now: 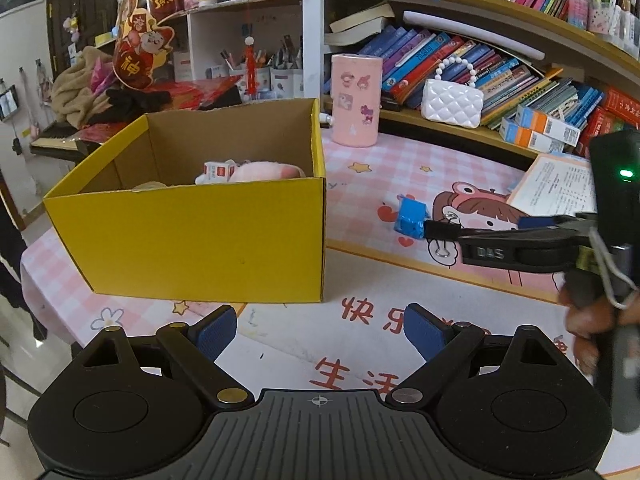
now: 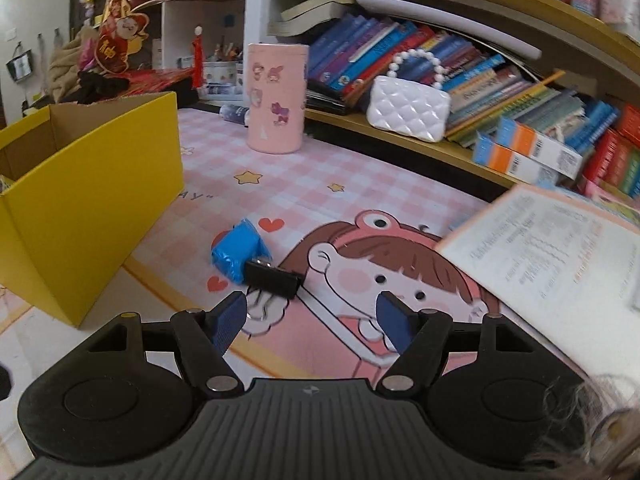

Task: Organize objects
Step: 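Move both open tools toward the blue block with the black binder clip, then grasp the black binder clip with the right tool and pull it off the blue block, then grasp the blue block with the left tool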

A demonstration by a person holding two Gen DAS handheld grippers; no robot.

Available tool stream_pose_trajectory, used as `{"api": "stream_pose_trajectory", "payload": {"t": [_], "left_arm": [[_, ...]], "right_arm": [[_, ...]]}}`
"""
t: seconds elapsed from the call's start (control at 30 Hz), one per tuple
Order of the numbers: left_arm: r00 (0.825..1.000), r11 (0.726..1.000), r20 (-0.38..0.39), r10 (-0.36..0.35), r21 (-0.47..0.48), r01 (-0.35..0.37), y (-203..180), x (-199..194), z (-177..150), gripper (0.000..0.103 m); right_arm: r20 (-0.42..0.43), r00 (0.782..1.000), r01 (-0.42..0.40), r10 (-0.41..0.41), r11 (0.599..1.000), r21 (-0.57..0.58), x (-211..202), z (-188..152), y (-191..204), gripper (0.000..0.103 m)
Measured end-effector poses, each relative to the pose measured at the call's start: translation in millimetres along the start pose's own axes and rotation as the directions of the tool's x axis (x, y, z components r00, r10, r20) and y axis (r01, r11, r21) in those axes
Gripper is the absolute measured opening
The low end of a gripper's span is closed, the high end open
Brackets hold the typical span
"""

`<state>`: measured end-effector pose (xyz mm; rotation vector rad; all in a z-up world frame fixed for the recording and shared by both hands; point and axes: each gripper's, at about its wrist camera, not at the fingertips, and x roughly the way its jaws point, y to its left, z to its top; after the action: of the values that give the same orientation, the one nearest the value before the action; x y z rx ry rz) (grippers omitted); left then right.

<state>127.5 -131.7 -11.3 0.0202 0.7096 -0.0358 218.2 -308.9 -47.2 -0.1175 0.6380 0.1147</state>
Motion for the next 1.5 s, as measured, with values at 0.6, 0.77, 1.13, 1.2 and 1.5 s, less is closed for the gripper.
{"api": "stream_pose_trajectory", "payload": {"t": [0.6, 0.77, 1.13, 1.2, 1.5], "left_arm": [[0.997, 0.997, -0.03, 0.077, 0.017, -0.076, -3.0, -9.3, -2.3, 0.093], [0.997, 0.998, -0.029, 0.065, 0.022, -0.064, -6.9, -10.4, -2.8, 0.093], [0.988, 0.985, -0.029, -0.154, 0.074, 0.155, -63.8, 24.4, 5.6, 0.085], [0.986, 0.981, -0.016, -0.168, 0.099, 0.169, -78.0, 34.5, 12.9, 0.083], [0.998, 0.998, 0.005, -0.058, 0.038, 0.057, -106.7, 131.3, 76.0, 0.066]], "right_arm": [[-0.086, 0.996, -0.025, 0.032, 0.996, 0.086, 66.3, 14.4, 17.3, 0.056], [-0.068, 0.997, -0.028, 0.035, 0.994, 0.108, 69.3, 16.8, 15.3, 0.043], [0.001, 0.998, 0.067, -0.068, 0.993, 0.092, -29.4, -9.5, -69.1, 0.043], [0.013, 0.994, 0.108, -0.11, 0.989, 0.103, -47.6, -17.3, -81.4, 0.043], [-0.03, 0.997, 0.081, -0.076, 0.973, 0.215, -82.1, -34.7, -92.3, 0.043]]}}
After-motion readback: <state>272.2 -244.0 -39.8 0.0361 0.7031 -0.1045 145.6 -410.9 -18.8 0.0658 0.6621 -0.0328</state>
